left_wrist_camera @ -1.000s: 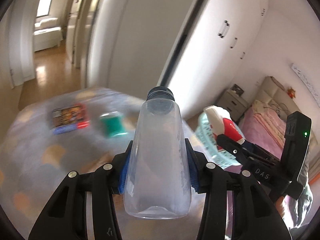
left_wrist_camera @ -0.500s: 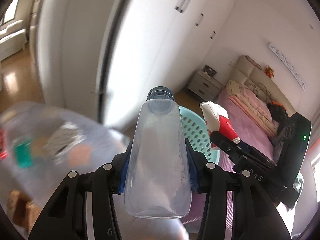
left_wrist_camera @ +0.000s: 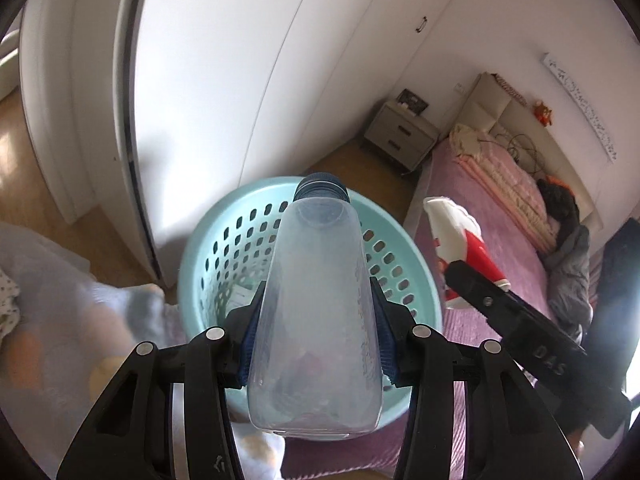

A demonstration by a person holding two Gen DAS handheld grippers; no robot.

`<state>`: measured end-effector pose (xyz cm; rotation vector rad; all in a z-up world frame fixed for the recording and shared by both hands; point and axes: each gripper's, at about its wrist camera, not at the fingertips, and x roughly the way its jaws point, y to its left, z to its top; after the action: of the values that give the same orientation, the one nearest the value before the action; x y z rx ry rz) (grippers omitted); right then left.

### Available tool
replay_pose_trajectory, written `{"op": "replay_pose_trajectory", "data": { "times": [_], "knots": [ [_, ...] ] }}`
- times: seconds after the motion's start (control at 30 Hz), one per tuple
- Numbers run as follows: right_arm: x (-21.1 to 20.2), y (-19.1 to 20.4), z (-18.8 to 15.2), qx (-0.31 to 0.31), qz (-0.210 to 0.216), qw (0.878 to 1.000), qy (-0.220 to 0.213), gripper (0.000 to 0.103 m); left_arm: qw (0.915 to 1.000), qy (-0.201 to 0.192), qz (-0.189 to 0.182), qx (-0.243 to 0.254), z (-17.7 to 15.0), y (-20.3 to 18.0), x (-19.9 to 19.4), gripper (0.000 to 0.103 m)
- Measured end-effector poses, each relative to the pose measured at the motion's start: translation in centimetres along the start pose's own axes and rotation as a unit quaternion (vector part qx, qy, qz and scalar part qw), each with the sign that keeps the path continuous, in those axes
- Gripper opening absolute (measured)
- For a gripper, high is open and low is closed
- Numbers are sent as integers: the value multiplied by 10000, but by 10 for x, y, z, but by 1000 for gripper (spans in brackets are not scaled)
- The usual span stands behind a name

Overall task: Collect trash
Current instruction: 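Carry cup and bottle over the teal basket and open both tools, then move both tools back over the table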

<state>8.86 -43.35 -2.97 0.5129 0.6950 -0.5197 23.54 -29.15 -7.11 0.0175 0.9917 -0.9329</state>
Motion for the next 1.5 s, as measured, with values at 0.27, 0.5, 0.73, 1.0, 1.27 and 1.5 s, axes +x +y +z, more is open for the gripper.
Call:
{"op": "replay_pose_trajectory", "data": {
  "times": [0.27,0.5,0.73,1.0,1.27,1.5],
  "knots": [
    [21,5,0,8,74,9996,279,69,9999,-128,-6,-62,1,1,-4,55],
    [13,9,-8,22,226,9995,238,71,9990,-439,75,-11,-15,6,-50,55],
    [-13,38,-15,-267,559,9981,71,71,9964,-810,233,-86,-39,17,-108,55],
    [-35,102,-35,-881,1126,9897,45,71,9877,-1374,700,-256,-73,45,-192,62],
    [-42,167,-61,-1497,1618,9754,74,71,9718,-1802,1462,-429,-116,89,-271,62],
    [-32,231,-91,-2078,1943,9586,152,50,9644,-1624,1869,-930,-158,152,-297,62]
  ]
}}
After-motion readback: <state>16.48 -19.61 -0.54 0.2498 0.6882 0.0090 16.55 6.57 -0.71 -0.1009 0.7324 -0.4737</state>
